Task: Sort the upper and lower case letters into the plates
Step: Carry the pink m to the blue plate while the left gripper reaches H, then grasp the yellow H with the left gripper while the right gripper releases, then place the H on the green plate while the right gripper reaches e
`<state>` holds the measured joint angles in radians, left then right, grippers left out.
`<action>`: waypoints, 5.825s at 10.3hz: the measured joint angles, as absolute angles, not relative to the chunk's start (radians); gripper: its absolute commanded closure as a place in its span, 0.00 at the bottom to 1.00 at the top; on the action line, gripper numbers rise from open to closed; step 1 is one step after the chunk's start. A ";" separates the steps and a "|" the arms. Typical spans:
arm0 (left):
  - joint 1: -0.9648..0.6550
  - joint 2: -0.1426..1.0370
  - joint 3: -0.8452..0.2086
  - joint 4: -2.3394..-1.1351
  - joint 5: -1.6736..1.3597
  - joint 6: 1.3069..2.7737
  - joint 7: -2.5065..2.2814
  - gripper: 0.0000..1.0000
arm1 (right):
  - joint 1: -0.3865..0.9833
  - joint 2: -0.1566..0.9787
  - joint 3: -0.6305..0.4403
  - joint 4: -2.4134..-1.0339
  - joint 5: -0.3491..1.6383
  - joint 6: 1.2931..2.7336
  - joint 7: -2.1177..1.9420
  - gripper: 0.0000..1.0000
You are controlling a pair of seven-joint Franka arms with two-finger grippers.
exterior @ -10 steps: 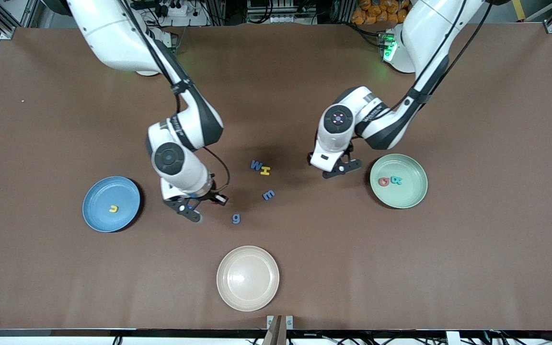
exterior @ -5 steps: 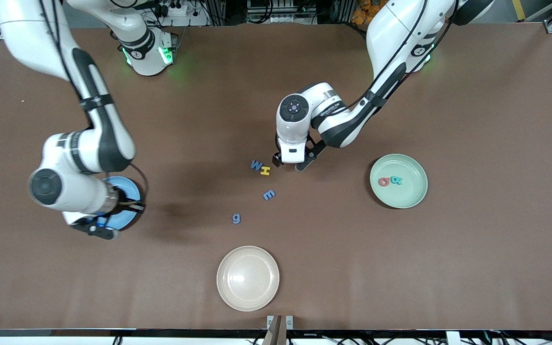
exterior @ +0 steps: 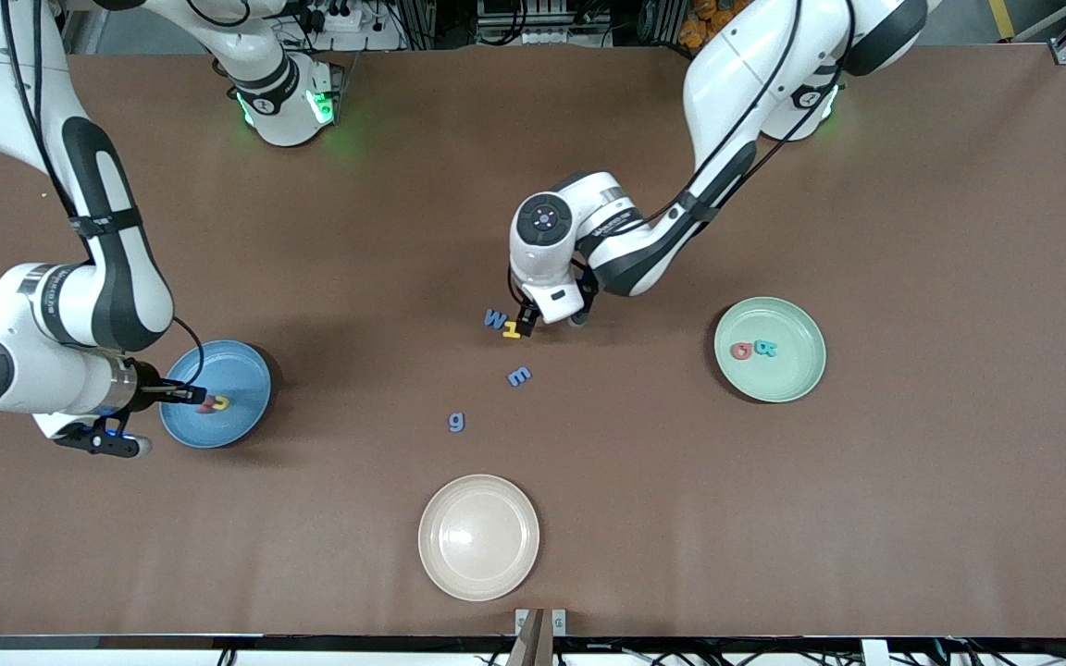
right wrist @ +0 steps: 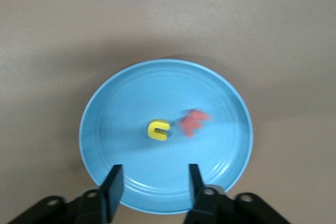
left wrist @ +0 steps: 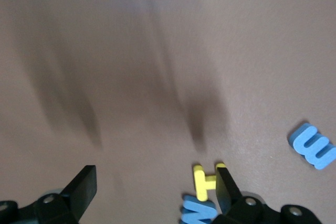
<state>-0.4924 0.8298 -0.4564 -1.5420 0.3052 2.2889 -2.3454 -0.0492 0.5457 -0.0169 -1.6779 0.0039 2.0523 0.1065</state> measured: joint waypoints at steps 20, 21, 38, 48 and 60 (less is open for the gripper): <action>-0.596 0.945 -0.354 -1.357 0.247 2.279 -2.401 0.68 | 0.099 0.548 -0.005 -1.668 0.004 2.096 0.288 0.00; -0.596 0.945 -0.354 -1.357 0.247 2.279 -2.396 0.72 | 0.105 0.548 -0.004 -1.668 0.004 2.096 0.294 0.00; -0.491 0.907 -0.365 -1.330 0.151 2.090 -2.078 0.74 | 0.190 0.559 -0.001 -1.661 0.005 2.124 0.526 0.00; -0.110 0.664 -0.398 -1.490 0.149 1.687 -1.074 0.74 | 0.514 0.714 0.004 -1.526 0.118 2.257 1.058 0.00; 0.038 0.505 -0.403 -1.921 0.266 2.018 -0.672 0.00 | 0.688 0.875 0.001 -1.408 0.118 2.364 1.502 0.00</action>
<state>0.0376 0.5046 -0.4026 -1.9212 0.2656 2.0183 -0.6721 0.6875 0.8751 0.0006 -1.4081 0.1183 2.3637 1.5018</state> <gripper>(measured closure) 0.313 0.000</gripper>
